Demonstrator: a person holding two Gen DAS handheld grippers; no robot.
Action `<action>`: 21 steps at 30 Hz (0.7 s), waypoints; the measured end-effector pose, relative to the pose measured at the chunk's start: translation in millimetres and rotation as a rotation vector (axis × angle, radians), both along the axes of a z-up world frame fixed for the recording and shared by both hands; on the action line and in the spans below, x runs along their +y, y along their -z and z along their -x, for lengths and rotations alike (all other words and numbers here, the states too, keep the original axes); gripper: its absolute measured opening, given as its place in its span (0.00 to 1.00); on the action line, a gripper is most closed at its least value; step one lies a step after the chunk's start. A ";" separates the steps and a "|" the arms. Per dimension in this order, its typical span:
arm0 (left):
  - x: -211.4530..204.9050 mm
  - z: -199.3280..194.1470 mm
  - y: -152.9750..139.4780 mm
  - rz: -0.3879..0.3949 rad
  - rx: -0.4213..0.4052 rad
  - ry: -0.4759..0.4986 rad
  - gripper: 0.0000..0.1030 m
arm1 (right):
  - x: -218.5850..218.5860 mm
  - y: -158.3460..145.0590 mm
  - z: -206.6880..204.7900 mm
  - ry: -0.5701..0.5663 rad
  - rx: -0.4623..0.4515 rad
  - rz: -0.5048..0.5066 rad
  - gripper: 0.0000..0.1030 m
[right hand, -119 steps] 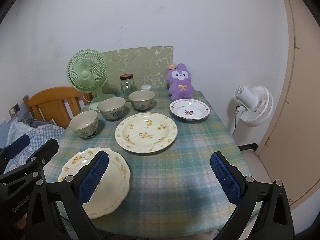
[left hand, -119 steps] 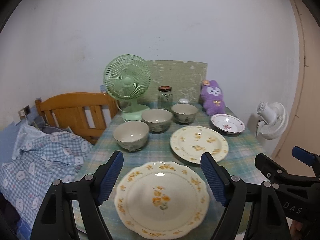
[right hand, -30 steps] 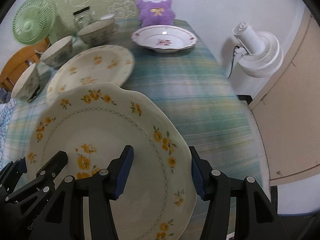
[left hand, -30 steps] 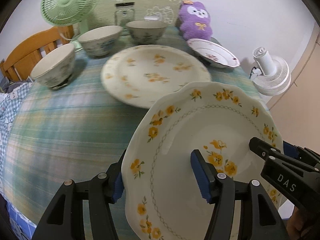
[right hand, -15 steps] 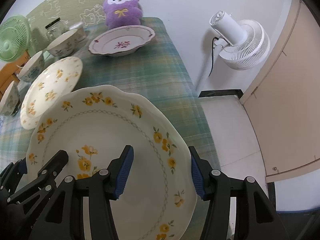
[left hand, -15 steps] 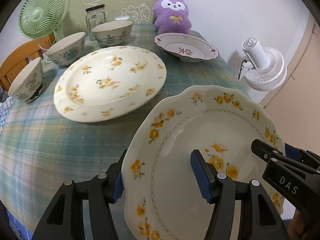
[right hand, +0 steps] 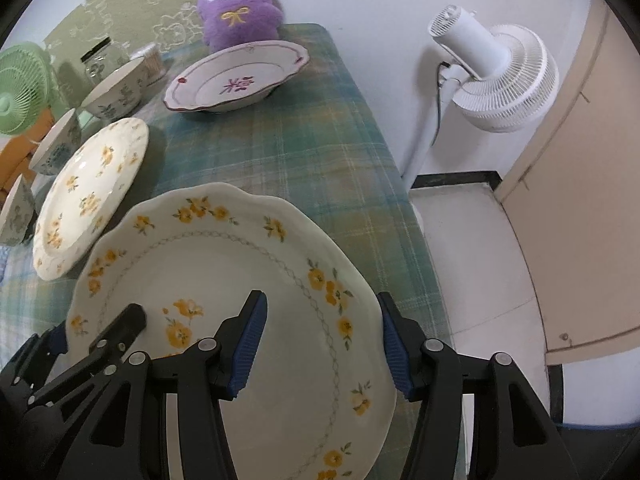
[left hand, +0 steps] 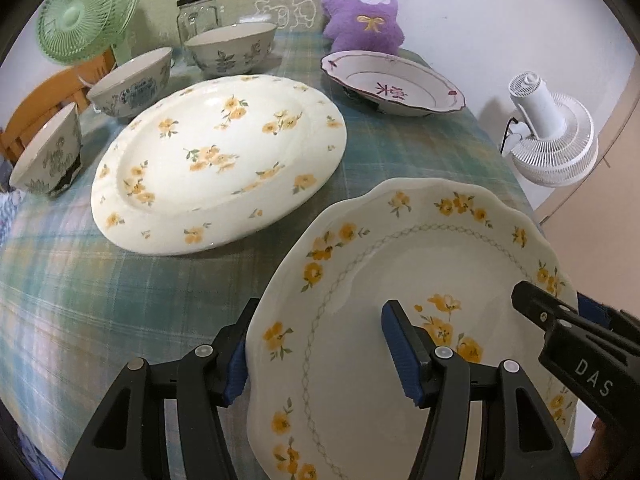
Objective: Organize plates and bowls
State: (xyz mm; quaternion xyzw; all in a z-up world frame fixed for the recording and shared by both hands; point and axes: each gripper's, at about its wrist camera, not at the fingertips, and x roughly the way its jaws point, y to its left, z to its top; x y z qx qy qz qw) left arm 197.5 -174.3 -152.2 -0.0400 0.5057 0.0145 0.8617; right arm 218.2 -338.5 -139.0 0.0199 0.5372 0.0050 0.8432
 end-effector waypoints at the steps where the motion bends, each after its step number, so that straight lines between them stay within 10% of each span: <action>1: -1.3 0.0 -0.2 -0.002 0.002 0.007 0.66 | 0.0 0.2 -0.5 -0.008 0.003 -0.004 0.60; 21: 41.0 8.7 -98.0 -0.021 -0.147 -0.023 0.82 | 46.2 -93.9 6.9 -0.101 -0.138 -0.031 0.63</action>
